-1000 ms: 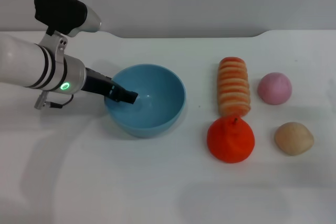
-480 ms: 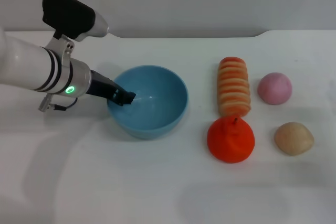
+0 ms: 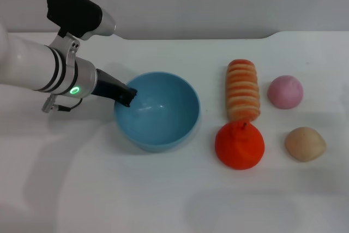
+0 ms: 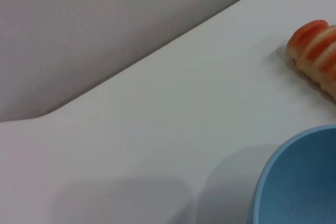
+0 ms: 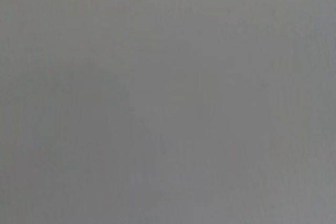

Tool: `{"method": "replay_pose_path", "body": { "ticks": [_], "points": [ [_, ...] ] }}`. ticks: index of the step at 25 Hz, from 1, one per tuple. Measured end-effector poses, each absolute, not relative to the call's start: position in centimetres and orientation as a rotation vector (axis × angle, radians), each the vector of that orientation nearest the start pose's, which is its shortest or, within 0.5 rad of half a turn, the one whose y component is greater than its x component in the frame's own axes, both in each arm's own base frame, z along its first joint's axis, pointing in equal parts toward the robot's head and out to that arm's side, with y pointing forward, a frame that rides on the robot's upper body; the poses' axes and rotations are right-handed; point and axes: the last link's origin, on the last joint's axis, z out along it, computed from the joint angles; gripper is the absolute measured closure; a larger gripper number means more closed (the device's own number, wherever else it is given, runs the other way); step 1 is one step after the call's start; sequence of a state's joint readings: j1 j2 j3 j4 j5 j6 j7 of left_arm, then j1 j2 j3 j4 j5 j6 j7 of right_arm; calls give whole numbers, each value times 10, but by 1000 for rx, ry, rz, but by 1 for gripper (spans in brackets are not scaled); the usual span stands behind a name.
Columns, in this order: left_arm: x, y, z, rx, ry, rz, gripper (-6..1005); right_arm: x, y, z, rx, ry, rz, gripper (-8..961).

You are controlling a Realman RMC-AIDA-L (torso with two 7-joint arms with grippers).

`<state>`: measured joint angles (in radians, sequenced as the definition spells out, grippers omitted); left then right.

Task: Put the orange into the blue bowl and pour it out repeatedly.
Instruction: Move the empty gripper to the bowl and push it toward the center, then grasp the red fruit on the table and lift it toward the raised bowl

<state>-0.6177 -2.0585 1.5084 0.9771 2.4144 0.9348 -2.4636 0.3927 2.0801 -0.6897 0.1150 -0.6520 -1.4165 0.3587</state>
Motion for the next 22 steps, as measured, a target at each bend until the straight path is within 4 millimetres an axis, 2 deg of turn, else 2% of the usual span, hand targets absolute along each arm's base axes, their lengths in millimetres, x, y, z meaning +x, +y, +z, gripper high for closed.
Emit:
{"method": "replay_pose_path", "body": {
  "ticks": [5, 8, 11, 16, 19, 22],
  "points": [
    [-212, 401, -45, -2453, -837, 172, 979, 370, 285, 5, -1379, 745, 792, 280],
    [-204, 406, -38, -2446, -808, 157, 995, 364, 288, 5, -1403, 734, 826, 279],
    [-192, 413, -22, -2434, -772, 165, 1001, 355, 299, 8, -1464, 761, 928, 280],
    [-178, 422, -4, -2420, -762, 159, 1000, 340, 327, 23, -1684, 883, 1071, 281],
    [-172, 427, 2, -2408, -756, 132, 1000, 332, 348, 31, -1824, 1018, 1023, 280],
    [-162, 435, 8, -2391, -752, 91, 1000, 313, 365, 41, -2011, 1095, 927, 280]
  ]
}}
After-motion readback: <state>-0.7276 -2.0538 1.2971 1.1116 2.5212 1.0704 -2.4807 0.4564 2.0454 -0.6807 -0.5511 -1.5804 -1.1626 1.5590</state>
